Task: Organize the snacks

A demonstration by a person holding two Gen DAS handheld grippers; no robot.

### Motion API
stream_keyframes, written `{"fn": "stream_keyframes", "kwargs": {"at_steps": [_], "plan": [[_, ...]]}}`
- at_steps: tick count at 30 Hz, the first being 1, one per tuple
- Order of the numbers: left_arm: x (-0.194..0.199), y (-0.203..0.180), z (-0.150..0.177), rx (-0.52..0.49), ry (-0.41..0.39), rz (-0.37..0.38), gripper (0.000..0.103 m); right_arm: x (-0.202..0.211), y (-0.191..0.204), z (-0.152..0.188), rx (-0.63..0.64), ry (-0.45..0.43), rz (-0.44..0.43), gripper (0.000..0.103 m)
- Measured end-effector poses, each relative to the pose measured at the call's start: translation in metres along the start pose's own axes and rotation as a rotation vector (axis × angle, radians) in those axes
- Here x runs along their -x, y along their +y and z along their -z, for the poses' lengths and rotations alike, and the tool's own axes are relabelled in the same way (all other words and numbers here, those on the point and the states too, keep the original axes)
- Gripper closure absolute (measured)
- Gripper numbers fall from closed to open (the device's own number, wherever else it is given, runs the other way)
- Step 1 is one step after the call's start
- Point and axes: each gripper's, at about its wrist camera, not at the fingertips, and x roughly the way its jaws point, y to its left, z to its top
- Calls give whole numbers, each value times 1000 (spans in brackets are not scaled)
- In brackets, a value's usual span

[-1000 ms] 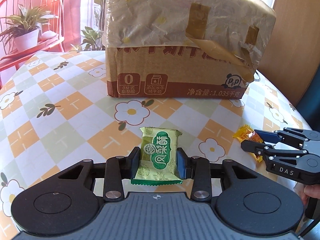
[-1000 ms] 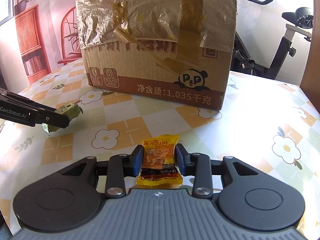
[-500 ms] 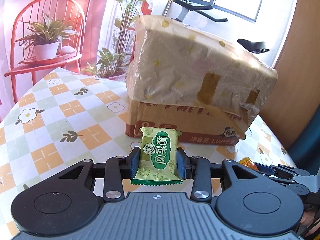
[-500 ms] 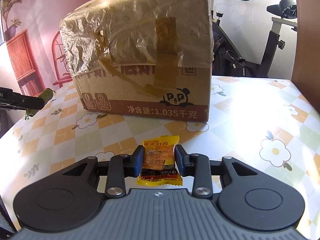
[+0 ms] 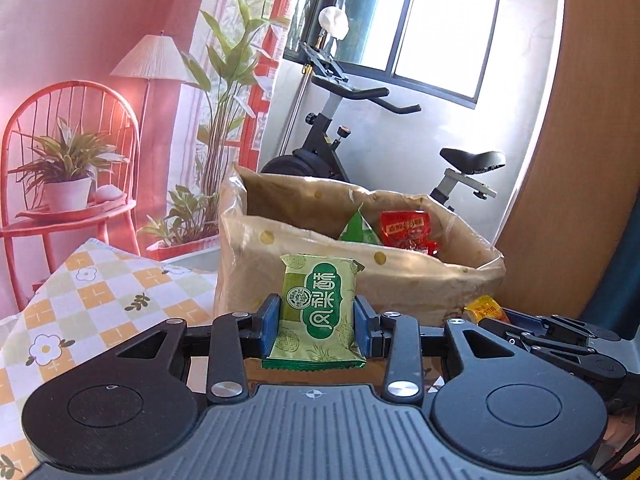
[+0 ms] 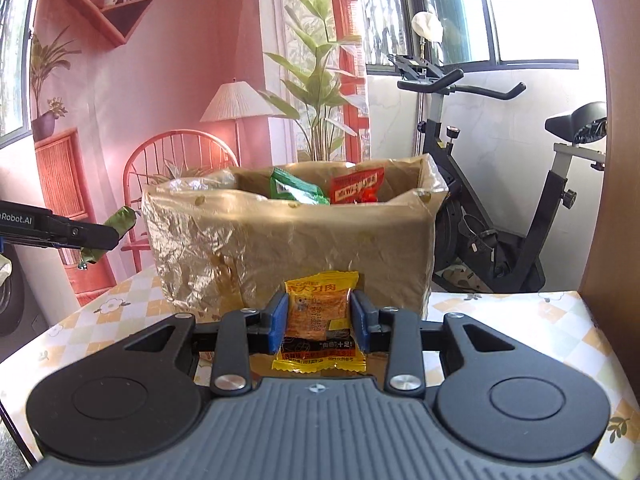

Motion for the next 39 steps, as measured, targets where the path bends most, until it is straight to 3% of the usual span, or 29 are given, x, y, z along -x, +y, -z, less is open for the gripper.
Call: {"fn": "stream_keyframes", "kwargs": {"at_steps": [8,16,21,23,25,28,30,32,39], "plan": [[-37,-18,-64,-93,-46,-24,63,-44,-3,-74,72,-9,-16,68],[-111,-12,-84,-111,38,-113,62,-92,-14,-79,68,111,73,67],[-124,-12,-86,-107,67,-128,57,-93,-24,-81,63,136,98,64],[-121,-14,-86,-122,61,-139,39,-90,-28,-85,40,140,99,48],[-115,-13,-90,-128,51,-143,29,-84,-30,-89,26,127,99,38],[-105,-15,-96,-145,57,-120,25,-75,-28,-96,27,111,92,17],[-96,-18,-99,-157,44,-120,22,-67,-25,-101,29,96,92,13],[-82,-19,-102,-157,22,-116,11,-59,-23,-105,20,83,91,6],[-39,-37,-109,-225,-34,-183,10,-25,-7,-121,9,29,117,1]]}}
